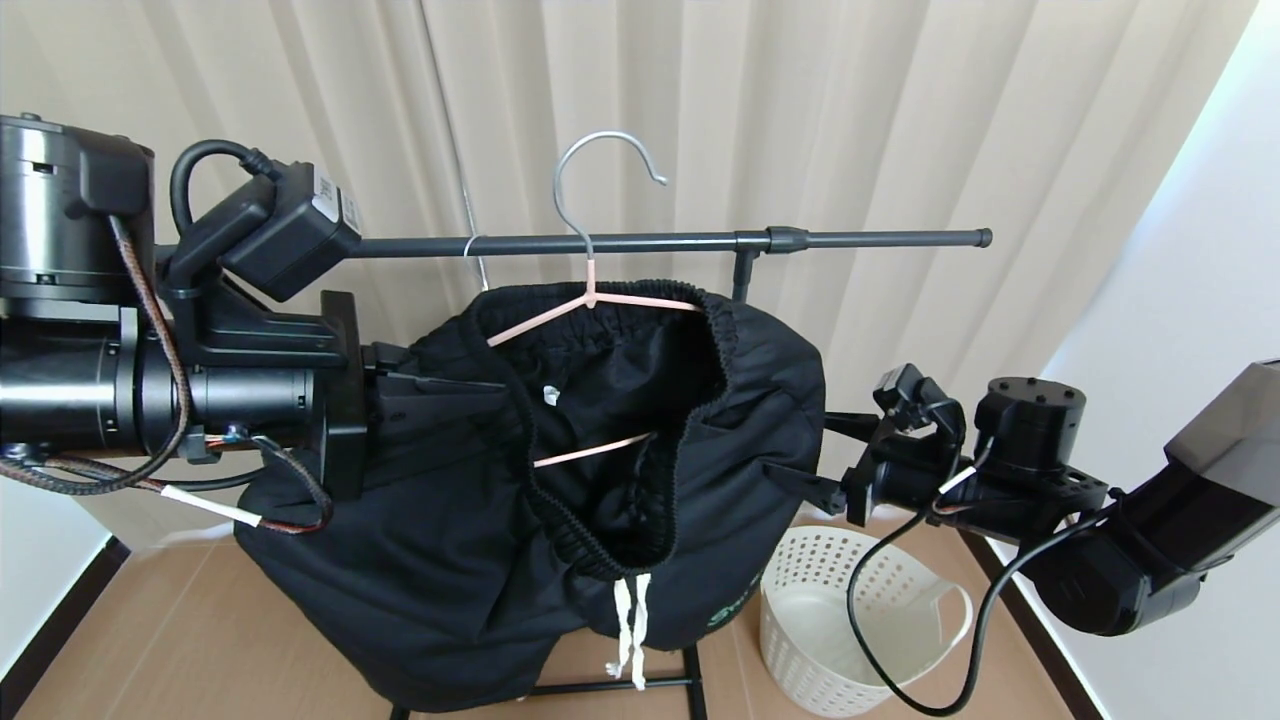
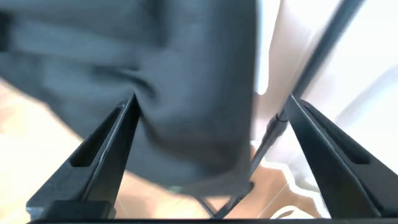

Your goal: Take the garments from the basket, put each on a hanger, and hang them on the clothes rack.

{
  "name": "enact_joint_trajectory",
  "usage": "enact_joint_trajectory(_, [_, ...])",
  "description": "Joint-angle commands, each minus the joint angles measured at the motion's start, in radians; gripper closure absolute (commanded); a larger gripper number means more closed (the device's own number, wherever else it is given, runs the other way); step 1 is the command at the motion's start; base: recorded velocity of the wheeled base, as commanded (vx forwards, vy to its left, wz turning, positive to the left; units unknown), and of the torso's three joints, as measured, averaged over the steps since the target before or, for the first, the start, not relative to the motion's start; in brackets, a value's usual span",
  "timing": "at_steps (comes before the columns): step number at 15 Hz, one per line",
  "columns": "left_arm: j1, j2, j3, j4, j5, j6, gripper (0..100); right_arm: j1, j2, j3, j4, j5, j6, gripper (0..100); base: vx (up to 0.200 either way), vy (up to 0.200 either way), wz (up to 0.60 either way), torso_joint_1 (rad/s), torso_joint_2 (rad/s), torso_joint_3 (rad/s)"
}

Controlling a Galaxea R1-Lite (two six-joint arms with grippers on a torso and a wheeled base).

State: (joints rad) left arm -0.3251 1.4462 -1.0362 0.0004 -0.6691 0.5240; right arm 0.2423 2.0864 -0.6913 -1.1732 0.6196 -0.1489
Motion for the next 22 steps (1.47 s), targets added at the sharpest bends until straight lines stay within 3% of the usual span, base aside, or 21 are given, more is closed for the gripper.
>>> enact_joint_trajectory(1, [0.001, 0.000, 0.001, 0.000, 0.000, -0.002, 100, 0.000, 0.004, -0.004, 0.000, 0.000, 0.000, 100, 0.000, 0.000, 0.00, 0.000, 0.00, 0.000])
enact_joint_trajectory(5, [0.005, -0.026, 0.007, 0.000, 0.000, -0.055, 100, -0.025, 0.026, -0.028, 0.000, 0.000, 0.002, 100, 0.000, 0.000, 0.00, 0.000, 0.00, 0.000])
enact_joint_trajectory(14, [0.038, -0.075, 0.028, 0.000, -0.029, -0.065, 100, -0.054, 0.052, -0.051, 0.000, 0.000, 0.022, 100, 0.000, 0.000, 0.00, 0.000, 0.00, 0.000])
enact_joint_trajectory(21, [0.041, -0.059, 0.044, -0.002, -0.027, -0.065, 100, -0.035, -0.071, 0.039, 0.000, 0.009, 0.005, 100, 0.000, 0.000, 0.00, 0.000, 0.00, 0.000])
enact_joint_trajectory(22, [0.049, -0.058, 0.044, -0.002, -0.027, -0.067, 100, -0.031, -0.075, 0.041, 0.000, 0.009, 0.005, 0, 0.000, 0.000, 0.00, 0.000, 0.00, 0.000])
